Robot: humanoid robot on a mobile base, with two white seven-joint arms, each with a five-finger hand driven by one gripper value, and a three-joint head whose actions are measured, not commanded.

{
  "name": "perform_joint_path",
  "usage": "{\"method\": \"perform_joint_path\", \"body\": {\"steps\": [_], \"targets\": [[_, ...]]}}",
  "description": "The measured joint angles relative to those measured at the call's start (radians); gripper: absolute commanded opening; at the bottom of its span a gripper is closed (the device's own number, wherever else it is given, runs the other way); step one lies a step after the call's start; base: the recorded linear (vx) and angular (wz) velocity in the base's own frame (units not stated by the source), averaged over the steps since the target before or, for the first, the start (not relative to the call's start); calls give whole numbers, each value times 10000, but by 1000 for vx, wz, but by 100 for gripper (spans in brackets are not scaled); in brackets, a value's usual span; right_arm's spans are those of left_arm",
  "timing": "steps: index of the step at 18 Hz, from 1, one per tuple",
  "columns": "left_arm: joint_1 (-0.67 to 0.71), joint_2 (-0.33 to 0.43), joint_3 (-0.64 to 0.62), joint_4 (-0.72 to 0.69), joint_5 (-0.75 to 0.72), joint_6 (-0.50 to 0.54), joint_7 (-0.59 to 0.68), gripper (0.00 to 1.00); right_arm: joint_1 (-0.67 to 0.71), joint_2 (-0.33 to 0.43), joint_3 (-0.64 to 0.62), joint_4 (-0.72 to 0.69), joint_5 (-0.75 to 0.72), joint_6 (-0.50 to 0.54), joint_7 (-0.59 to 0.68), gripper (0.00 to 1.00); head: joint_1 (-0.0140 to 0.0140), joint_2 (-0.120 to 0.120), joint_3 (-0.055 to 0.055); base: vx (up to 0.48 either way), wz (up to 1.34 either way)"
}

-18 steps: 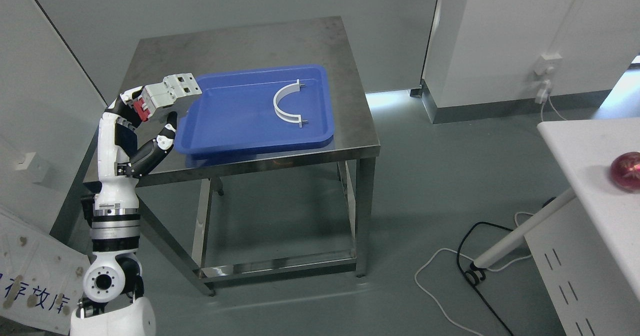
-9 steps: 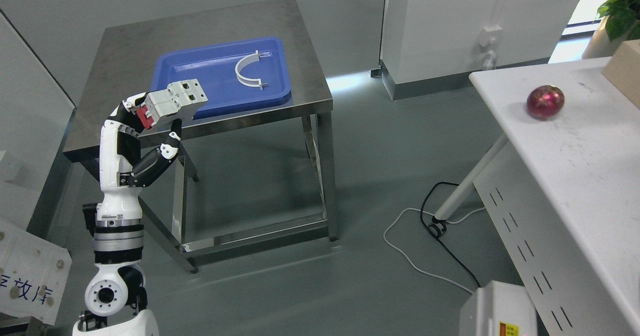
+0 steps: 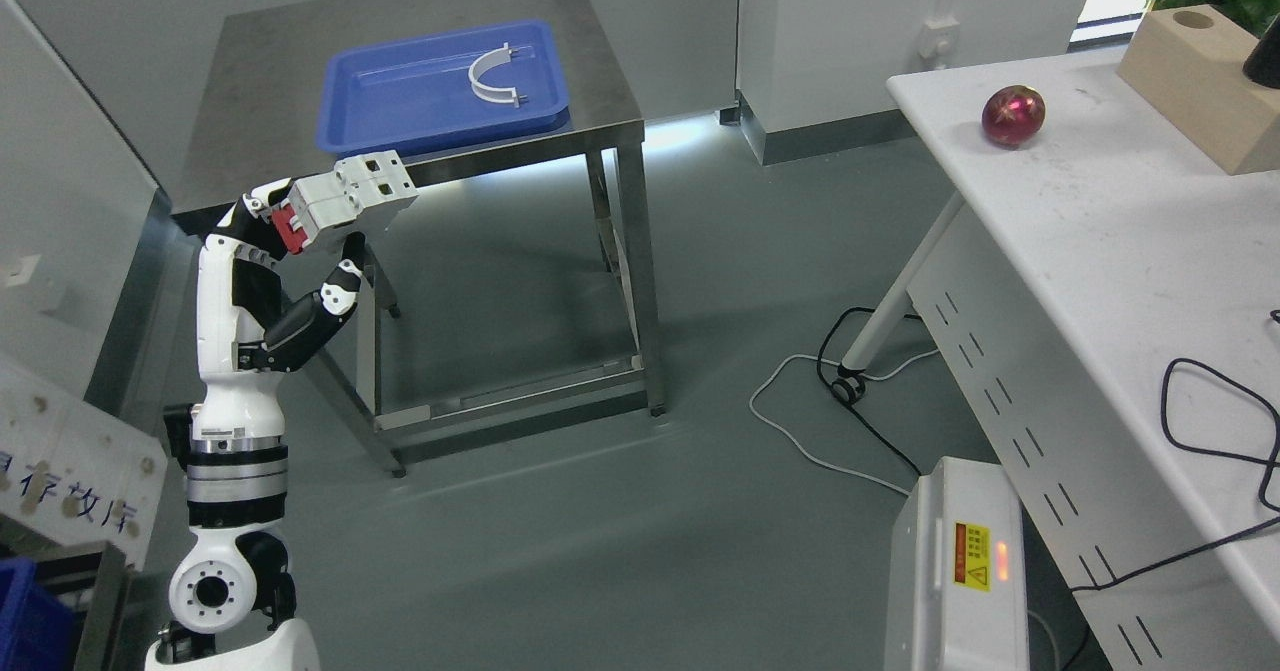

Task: Place circuit breaker on shelf
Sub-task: 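Hold the breaker raised in the left hand while turning toward the bin shelf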

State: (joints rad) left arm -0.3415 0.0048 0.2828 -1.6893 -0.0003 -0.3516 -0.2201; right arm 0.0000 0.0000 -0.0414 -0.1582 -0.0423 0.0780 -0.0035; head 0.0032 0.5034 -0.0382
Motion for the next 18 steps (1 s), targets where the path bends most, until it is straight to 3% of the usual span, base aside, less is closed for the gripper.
{"method": "perform_joint_path", "body": {"steps": [11, 18], "targets": [[-579, -33, -503, -134, 3, -38, -299, 4, 6, 0, 0, 0, 1, 10, 5, 100, 0, 0, 0, -401, 399], [-2307, -39, -933, -165, -258, 2376, -193, 6, 0, 0, 0, 0, 1, 9, 5, 100, 0, 0, 0, -212, 1268]]}}
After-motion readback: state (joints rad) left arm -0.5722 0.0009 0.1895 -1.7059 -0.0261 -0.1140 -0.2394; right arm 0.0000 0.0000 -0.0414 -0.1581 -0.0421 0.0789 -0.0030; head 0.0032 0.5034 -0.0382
